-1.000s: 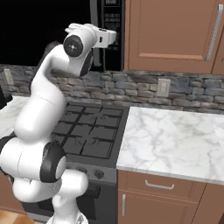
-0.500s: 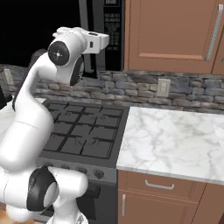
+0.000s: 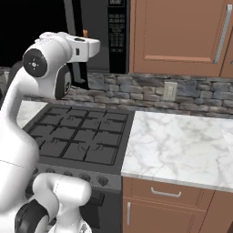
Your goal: The microwave is finished heating the shrimp and eggplant. Take the bowl containing the food and place it on the dining counter.
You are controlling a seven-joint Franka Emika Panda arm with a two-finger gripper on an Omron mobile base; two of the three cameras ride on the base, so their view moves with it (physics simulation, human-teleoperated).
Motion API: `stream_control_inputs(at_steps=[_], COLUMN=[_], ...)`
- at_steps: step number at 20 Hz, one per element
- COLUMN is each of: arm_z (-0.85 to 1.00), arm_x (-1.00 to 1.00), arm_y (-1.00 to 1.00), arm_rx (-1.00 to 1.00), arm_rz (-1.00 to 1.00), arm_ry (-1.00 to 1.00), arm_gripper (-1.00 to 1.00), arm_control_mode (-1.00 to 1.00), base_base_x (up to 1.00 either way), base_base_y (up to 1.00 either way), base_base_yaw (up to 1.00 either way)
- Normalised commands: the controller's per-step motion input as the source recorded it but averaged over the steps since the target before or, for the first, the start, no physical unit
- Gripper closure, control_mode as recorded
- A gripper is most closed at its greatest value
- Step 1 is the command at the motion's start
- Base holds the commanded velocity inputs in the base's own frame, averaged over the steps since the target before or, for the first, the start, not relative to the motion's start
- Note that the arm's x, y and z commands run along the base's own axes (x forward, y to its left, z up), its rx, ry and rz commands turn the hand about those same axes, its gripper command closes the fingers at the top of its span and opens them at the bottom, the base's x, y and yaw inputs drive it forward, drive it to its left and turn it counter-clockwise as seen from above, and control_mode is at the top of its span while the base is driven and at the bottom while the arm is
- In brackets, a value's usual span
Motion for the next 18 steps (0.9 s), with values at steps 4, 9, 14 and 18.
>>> stream_control_inputs(at_steps=[4, 9, 14, 18], arm_z=[0.44, 0.26, 0.05, 0.00], arm_x=[-1.00, -1.00, -1.00, -1.00], arm_y=[0.08, 0.11, 0.20, 0.02], arm_rx=[0.00, -0.05, -0.12, -0.12], arm_rz=[0.00, 0.00, 0.00, 0.00], arm_ry=[0.04, 0.04, 0.04, 0.00], arm_gripper=[1.00, 1.00, -1.00, -1.00], arm_control_mode=[-1.00, -1.00, -1.00, -1.00], base_base_x=[0.00, 0.00, 0.00, 0.00], base_base_y=[0.00, 0.00, 0.00, 0.00], base_base_yaw=[0.00, 0.00, 0.00, 0.00])
